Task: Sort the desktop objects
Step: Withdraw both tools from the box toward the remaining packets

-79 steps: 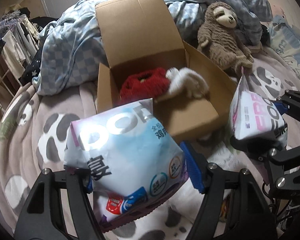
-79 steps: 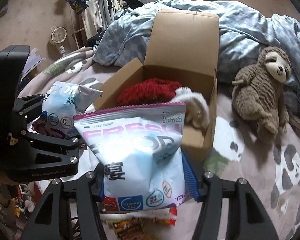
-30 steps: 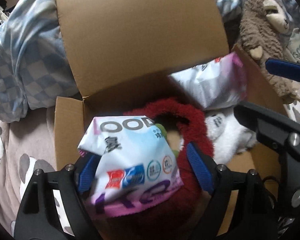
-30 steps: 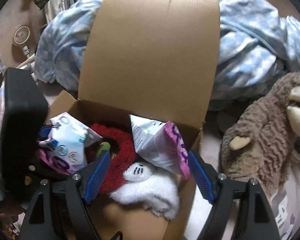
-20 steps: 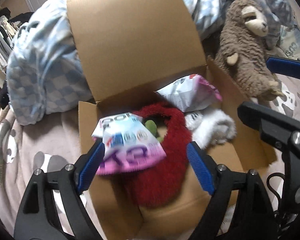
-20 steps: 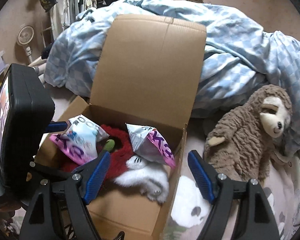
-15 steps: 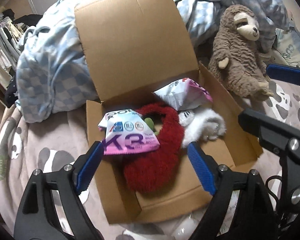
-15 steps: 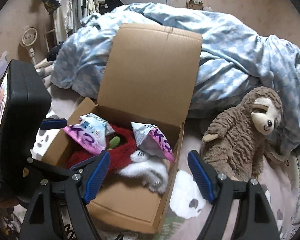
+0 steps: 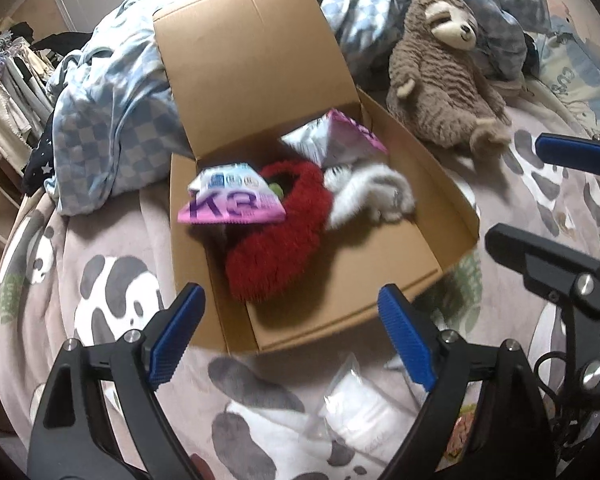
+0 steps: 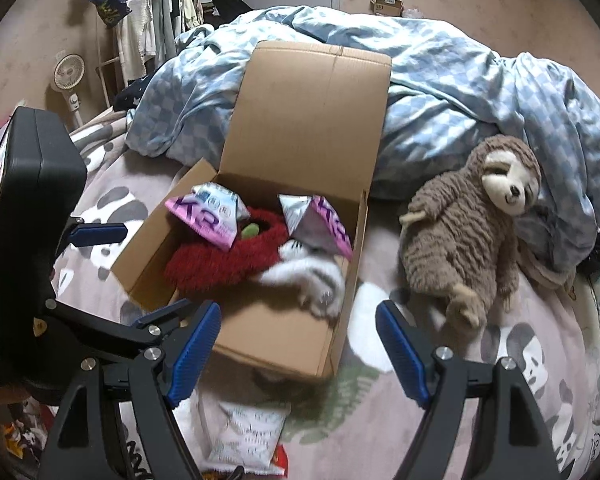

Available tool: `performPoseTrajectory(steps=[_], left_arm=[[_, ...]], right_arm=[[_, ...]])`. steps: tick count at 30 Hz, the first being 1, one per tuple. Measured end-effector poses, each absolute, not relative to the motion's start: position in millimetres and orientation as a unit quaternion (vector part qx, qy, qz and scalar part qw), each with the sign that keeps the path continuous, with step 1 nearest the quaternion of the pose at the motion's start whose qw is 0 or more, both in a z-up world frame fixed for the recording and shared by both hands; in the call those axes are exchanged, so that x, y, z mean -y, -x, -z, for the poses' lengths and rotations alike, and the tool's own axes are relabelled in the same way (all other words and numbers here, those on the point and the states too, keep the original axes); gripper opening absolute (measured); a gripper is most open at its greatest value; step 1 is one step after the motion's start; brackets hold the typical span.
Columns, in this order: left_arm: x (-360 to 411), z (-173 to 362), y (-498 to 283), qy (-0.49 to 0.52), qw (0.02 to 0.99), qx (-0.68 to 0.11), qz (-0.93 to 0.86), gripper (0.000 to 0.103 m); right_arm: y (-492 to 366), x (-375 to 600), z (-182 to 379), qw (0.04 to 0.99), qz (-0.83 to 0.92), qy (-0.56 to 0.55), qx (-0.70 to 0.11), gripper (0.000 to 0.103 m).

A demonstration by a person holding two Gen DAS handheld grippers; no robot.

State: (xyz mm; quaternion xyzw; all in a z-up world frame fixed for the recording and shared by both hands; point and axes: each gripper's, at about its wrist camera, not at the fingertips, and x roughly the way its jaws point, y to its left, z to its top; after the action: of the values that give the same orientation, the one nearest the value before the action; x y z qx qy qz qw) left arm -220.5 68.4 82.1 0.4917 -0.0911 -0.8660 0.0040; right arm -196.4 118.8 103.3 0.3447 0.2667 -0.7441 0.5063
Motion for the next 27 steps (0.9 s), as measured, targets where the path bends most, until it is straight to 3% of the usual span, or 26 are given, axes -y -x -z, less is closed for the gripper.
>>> performPoseTrajectory(steps=[27], left_arm=[[-99,2,114,-0.548,-0.002,0.097,0.831,0.094]], right_arm=[[128,-226,-43,0.518,0.724,-0.348,-0.293,0.081]])
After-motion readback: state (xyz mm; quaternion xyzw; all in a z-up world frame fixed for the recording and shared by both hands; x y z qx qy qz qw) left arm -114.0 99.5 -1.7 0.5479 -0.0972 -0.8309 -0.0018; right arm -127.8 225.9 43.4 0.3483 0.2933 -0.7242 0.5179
